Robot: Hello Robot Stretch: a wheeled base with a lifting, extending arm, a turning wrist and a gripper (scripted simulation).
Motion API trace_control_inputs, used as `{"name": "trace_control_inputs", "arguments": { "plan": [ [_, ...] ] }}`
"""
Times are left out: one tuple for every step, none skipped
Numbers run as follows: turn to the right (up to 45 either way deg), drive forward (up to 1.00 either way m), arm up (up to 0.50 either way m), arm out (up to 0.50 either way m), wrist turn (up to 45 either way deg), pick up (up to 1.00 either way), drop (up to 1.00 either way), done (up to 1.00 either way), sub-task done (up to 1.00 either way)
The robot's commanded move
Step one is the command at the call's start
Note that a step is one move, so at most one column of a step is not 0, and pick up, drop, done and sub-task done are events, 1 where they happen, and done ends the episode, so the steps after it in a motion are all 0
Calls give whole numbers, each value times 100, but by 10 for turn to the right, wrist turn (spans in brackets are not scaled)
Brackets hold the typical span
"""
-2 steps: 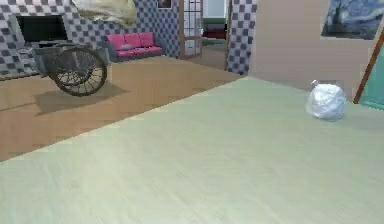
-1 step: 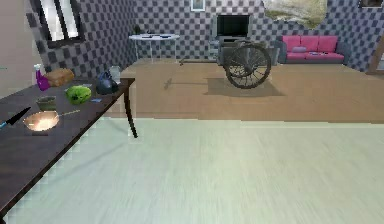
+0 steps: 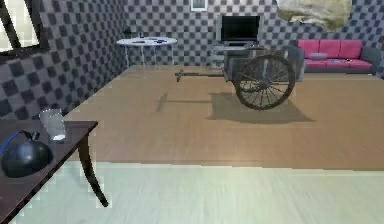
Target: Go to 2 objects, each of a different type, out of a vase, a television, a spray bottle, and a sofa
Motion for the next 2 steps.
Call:
{"name": "trace_control_inputs", "arguments": {
  "plan": [
    [0,60,0,0,0,0,0,0,0],
    [-450,0,0,0,0,0,0,0,0]
  ]
}}
